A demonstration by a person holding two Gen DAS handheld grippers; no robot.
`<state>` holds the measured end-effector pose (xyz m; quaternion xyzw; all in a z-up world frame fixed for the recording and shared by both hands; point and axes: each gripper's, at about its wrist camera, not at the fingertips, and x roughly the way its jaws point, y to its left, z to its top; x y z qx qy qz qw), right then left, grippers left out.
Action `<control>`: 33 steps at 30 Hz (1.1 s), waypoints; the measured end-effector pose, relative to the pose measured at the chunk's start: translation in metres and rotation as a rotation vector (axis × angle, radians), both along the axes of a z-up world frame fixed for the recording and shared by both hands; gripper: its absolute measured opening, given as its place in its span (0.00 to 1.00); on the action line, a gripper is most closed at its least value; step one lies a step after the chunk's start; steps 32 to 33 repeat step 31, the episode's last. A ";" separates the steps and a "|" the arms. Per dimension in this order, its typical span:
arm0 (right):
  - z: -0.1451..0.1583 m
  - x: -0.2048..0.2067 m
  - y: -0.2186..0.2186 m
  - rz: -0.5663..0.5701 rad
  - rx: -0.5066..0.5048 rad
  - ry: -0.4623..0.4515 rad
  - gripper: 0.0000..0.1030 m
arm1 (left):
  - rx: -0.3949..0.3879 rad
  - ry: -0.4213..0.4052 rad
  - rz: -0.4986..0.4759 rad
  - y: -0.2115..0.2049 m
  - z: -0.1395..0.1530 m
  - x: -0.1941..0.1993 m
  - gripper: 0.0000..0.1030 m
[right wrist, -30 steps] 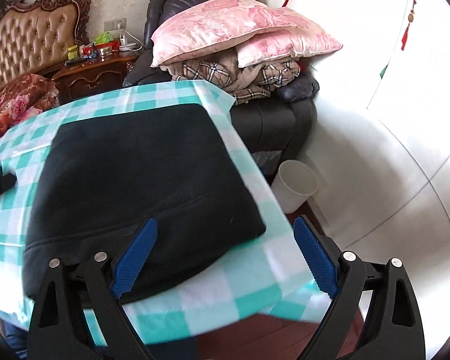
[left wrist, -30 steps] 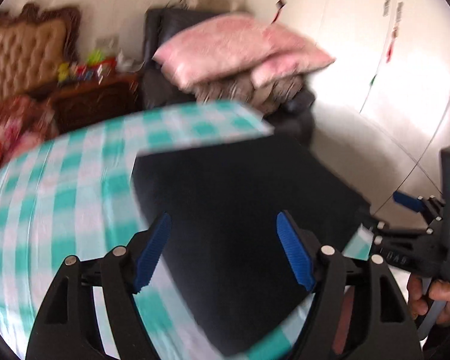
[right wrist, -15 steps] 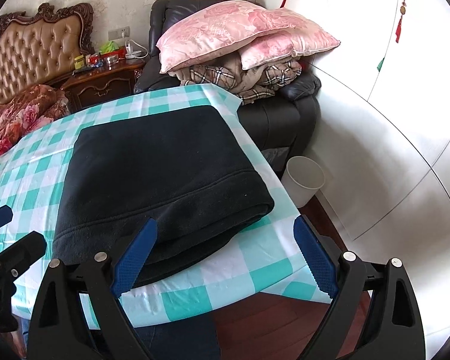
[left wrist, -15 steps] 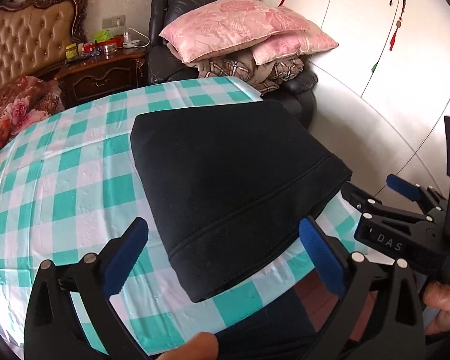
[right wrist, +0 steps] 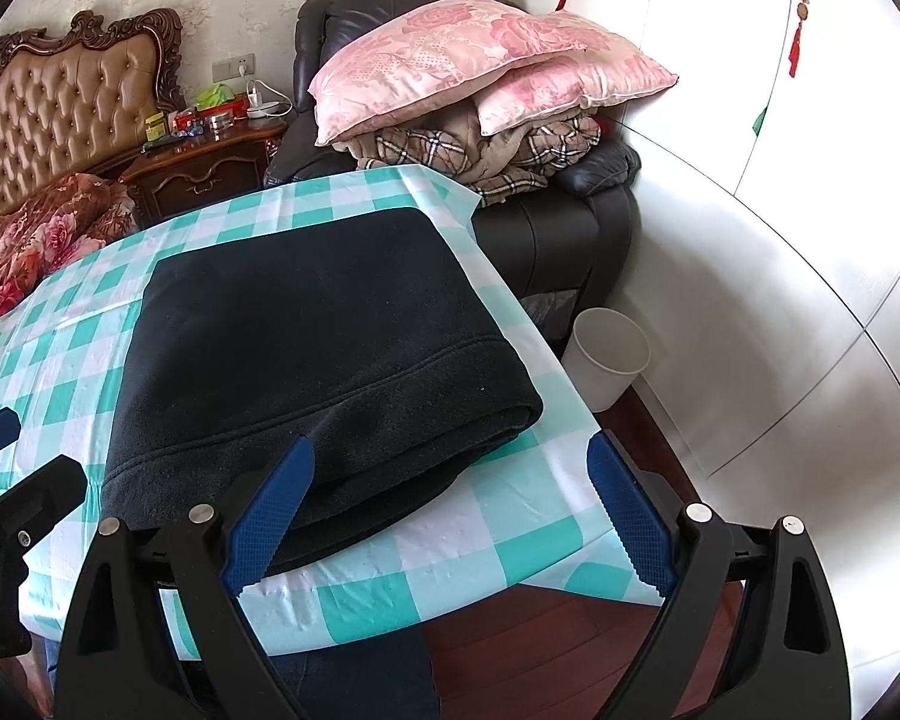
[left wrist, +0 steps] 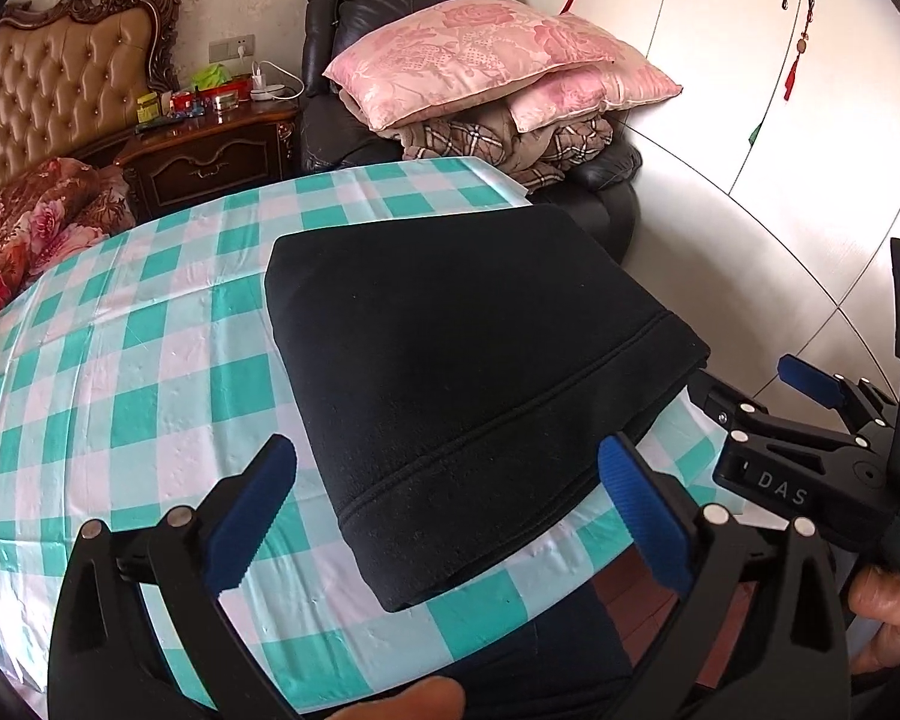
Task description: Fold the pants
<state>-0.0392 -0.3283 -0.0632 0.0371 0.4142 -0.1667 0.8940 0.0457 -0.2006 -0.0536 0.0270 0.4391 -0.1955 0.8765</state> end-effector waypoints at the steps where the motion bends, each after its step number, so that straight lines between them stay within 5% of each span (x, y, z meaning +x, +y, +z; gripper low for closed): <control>1: 0.000 0.000 0.000 0.000 0.000 0.000 0.86 | 0.001 -0.001 -0.001 0.000 0.000 0.000 0.98; 20: -0.001 0.000 -0.002 -0.003 0.002 0.002 0.86 | 0.004 -0.021 -0.011 -0.005 -0.001 -0.002 0.98; 28: -0.007 0.000 -0.001 -0.015 0.005 0.002 0.86 | -0.075 0.004 -0.055 -0.007 0.000 -0.001 0.98; 33: -0.007 0.000 -0.006 -0.034 0.021 -0.022 0.86 | -0.097 -0.056 -0.013 0.013 0.013 0.000 0.98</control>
